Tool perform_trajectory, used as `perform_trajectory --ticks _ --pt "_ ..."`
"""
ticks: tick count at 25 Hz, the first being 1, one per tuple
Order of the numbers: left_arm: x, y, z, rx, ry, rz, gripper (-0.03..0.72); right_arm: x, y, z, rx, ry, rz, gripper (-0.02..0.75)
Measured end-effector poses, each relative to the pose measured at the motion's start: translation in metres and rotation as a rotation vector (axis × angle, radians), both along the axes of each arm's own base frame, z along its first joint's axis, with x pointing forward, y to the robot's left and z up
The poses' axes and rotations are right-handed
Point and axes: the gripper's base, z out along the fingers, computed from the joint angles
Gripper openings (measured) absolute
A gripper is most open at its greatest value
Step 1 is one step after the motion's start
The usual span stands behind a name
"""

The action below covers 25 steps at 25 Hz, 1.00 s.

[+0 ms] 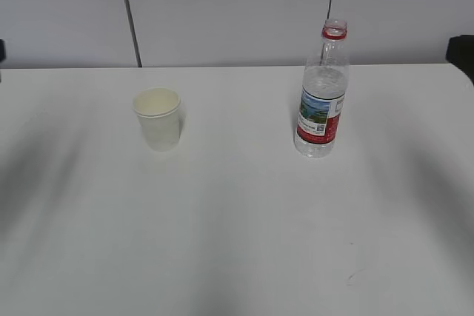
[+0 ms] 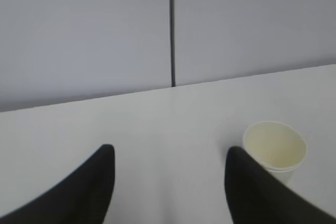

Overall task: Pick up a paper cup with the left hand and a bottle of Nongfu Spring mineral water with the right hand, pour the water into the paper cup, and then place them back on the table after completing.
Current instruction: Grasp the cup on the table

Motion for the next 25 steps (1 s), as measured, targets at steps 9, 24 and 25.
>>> perform_trajectory --ticks 9,24,25 --pt "0.051 -0.026 -0.062 0.010 0.000 -0.122 0.417 0.037 0.005 -0.027 0.014 -0.015 0.012 0.587" --pt "0.064 -0.041 -0.143 -0.100 -0.105 -0.247 0.417 0.051 0.007 -0.036 0.023 -0.058 0.020 0.587" --pt "0.064 -0.041 -0.151 -0.100 -0.084 -0.247 0.417 0.053 0.007 -0.036 0.025 -0.068 0.021 0.587"
